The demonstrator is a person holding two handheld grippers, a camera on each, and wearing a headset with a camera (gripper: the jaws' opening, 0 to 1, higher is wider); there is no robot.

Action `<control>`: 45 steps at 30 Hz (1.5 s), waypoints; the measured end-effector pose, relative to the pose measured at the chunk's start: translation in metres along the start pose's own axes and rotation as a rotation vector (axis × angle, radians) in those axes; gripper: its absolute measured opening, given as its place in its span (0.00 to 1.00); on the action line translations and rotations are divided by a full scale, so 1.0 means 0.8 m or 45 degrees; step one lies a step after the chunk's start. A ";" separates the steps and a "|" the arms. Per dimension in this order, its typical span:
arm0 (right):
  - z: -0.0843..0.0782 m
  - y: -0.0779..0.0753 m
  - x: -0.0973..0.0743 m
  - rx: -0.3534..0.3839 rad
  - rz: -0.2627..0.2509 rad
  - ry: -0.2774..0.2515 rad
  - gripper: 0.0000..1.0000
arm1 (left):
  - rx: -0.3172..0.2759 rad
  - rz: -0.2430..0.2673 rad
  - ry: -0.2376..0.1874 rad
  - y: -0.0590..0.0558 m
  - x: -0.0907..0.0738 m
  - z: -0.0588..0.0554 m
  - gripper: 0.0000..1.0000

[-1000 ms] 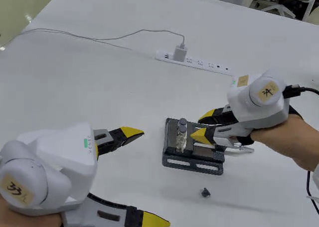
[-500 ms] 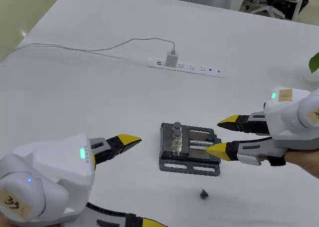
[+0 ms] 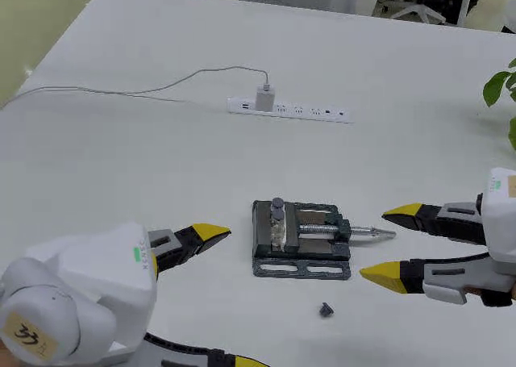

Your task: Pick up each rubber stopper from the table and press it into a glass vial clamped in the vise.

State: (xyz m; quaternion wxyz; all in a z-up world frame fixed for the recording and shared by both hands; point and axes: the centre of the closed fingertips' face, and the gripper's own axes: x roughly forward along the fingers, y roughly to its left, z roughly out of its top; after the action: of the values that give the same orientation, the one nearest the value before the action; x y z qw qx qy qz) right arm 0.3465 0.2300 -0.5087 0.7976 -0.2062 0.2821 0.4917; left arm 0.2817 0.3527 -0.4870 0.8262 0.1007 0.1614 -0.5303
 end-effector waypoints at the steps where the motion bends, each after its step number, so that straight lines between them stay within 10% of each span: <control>1: -0.002 0.001 -0.003 0.005 -0.006 -0.005 0.52 | 0.003 -0.003 0.001 -0.001 0.001 0.001 0.84; 25: -0.055 0.019 -0.029 0.018 -0.016 -0.022 0.60 | -0.028 -0.050 0.056 -0.014 0.049 -0.016 0.78; 45: -0.070 0.019 -0.037 0.041 -0.040 -0.010 0.58 | -0.169 0.026 0.203 -0.007 0.131 -0.080 0.42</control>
State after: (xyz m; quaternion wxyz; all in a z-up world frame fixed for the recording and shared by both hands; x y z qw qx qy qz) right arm 0.3080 0.1826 -0.5324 0.8096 -0.1958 0.2833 0.4754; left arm 0.3065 0.2834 -0.5852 0.8209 0.0894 0.2605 -0.5003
